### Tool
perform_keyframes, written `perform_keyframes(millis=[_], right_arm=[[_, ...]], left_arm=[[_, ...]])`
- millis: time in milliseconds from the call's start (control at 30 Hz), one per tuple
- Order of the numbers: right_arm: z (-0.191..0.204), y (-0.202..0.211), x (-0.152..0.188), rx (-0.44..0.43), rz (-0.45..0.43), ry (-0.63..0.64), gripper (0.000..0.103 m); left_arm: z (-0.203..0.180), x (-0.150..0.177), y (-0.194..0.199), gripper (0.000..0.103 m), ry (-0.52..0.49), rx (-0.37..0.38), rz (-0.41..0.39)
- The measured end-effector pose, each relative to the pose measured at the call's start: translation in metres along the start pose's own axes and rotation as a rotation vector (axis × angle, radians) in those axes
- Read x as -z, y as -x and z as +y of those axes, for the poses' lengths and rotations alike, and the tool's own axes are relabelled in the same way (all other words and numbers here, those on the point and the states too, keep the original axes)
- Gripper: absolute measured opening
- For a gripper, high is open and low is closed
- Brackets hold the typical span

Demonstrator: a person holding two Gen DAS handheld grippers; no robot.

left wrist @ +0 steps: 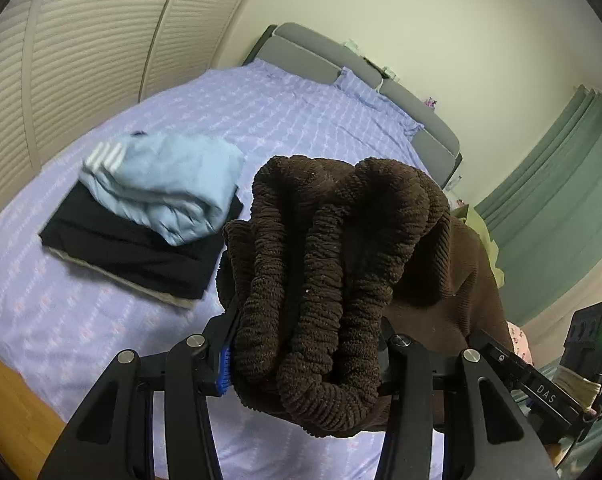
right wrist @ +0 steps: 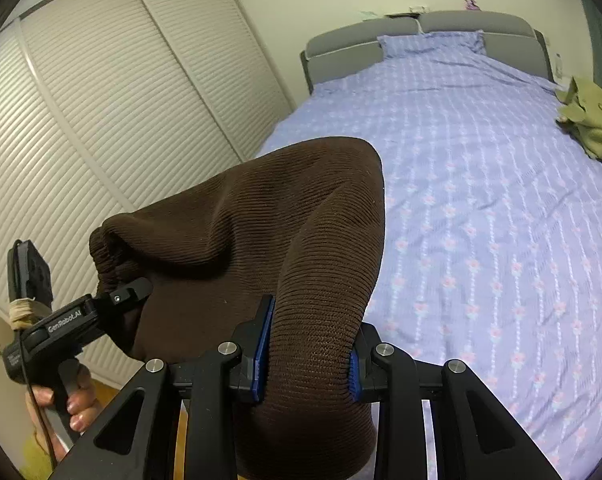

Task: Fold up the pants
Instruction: 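Grasp the sweatpants with the right gripper while the left gripper holds them, then carry the sweatpants with both grippers over the stack of folded clothes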

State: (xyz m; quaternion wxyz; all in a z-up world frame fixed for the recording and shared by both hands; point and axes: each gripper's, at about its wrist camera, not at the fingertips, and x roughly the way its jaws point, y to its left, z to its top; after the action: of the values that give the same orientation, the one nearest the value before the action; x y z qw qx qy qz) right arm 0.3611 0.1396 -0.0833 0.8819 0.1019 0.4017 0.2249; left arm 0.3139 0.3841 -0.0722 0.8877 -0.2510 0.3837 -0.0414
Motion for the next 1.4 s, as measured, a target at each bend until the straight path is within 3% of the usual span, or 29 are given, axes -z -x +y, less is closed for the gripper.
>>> perform_keyframes(millis=[300, 500, 833, 1100, 1300, 1400], right_arm=[[0.032, -0.02, -0.017, -0.062, -0.007, 0.04, 0.031], [0.056, -0.04, -0.034, -0.056, -0.008, 0.052, 0.031], [0.11, -0.105, -0.074, -0.027, -0.039, 0.009, 0.031], [0.109, -0.181, -0.104, 0.017, -0.016, 0.008, 0.031], [0.11, -0.235, -0.11, 0.094, 0.037, 0.035, 0.031], [0.109, -0.257, -0.109, 0.141, 0.074, 0.05, 0.031]], left_arm=[[0.021, -0.023, 0.026, 0.047, -0.002, -0.031, -0.079], [0.048, -0.05, 0.022, 0.046, -0.001, -0.012, -0.081], [0.114, -0.153, 0.009, 0.046, -0.085, 0.021, -0.059], [0.176, -0.222, -0.049, 0.046, -0.087, 0.039, 0.035], [0.212, -0.232, -0.106, 0.046, -0.084, 0.069, 0.116], [0.225, -0.224, -0.14, 0.046, -0.108, 0.038, 0.195]])
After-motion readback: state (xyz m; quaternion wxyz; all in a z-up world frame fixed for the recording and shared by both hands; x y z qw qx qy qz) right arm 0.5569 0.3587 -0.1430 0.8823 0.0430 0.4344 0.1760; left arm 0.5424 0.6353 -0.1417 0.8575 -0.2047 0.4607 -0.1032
